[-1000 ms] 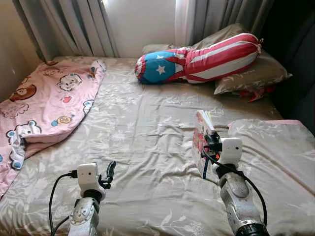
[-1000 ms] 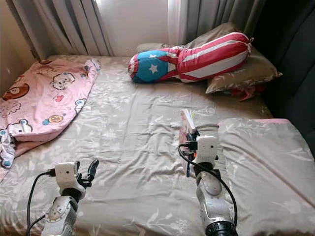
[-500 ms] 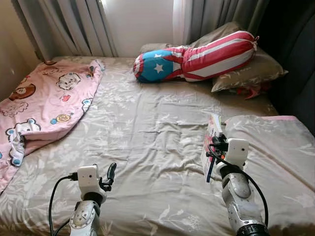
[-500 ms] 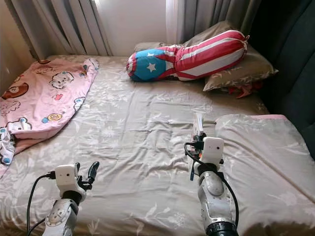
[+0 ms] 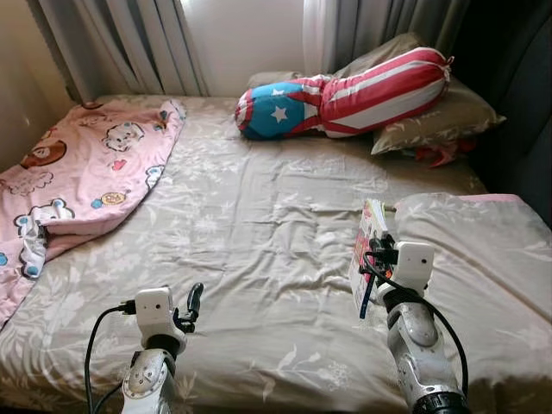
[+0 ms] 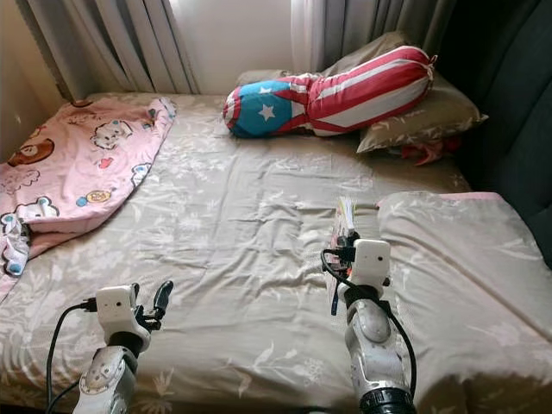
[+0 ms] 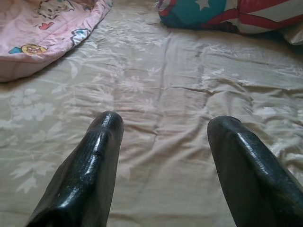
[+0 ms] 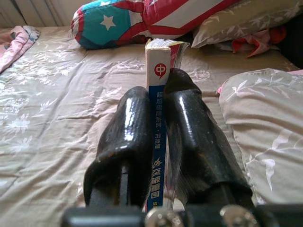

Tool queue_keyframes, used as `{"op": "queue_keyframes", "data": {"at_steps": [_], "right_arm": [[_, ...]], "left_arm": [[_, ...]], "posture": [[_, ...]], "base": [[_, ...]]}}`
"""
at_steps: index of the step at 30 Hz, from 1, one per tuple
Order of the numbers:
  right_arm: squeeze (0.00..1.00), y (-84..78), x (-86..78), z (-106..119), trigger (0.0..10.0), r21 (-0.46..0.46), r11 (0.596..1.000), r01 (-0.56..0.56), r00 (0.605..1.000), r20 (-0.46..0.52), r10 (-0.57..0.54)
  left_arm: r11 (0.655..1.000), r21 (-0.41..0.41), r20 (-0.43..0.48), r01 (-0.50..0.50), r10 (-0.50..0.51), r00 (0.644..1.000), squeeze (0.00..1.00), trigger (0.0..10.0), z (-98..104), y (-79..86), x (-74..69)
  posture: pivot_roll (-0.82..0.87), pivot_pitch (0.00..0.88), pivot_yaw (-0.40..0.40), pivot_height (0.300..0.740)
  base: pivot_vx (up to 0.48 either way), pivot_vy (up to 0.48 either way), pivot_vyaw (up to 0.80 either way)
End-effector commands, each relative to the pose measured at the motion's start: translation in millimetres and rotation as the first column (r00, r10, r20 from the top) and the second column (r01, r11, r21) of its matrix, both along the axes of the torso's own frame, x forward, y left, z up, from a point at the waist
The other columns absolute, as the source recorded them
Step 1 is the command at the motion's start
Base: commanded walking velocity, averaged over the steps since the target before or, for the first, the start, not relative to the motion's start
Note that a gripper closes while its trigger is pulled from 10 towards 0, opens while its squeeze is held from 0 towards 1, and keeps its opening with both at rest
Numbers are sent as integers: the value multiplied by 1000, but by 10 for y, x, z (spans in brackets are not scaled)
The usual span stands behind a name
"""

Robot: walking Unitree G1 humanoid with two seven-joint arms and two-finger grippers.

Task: Clean up the room

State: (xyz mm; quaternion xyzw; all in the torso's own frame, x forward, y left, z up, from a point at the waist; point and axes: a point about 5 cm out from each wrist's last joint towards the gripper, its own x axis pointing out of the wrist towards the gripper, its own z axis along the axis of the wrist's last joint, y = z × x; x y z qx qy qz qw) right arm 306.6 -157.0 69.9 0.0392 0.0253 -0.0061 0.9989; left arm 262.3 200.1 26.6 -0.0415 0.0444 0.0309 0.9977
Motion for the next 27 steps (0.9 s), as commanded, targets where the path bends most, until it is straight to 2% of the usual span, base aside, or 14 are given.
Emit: {"op": "queue_keyframes", "data": {"at_steps": [1, 4, 16, 27], "right_arm": [[0, 34, 55, 87, 10000, -15, 1000, -14, 999, 32, 14], [0, 33, 49, 119, 10000, -2, 1000, -14, 998, 68, 14], [0, 3, 77, 117, 10000, -8, 1000, -13, 998, 54, 13], [0, 107, 146, 147, 10000, -14, 997, -74, 996, 58, 74]], "left_arm": [[1000, -4, -9, -12, 12, 1000, 0, 10000, -7, 28, -22], [1000, -8, -14, -13, 13, 1000, 0, 10000, -11, 27, -21], [1000, -14, -2, -1, 1, 1000, 0, 10000, 12, 7, -14], [1000, -16, 17, -11, 12, 1000, 0, 10000, 58, 14, -14]], "posture": [[-112, 21, 14, 652], [-112, 21, 14, 647], [-98, 40, 7, 647], [-78, 60, 1, 647]], "base": [[0, 0, 0], [0, 0, 0], [0, 0, 0], [0, 0, 0]]}}
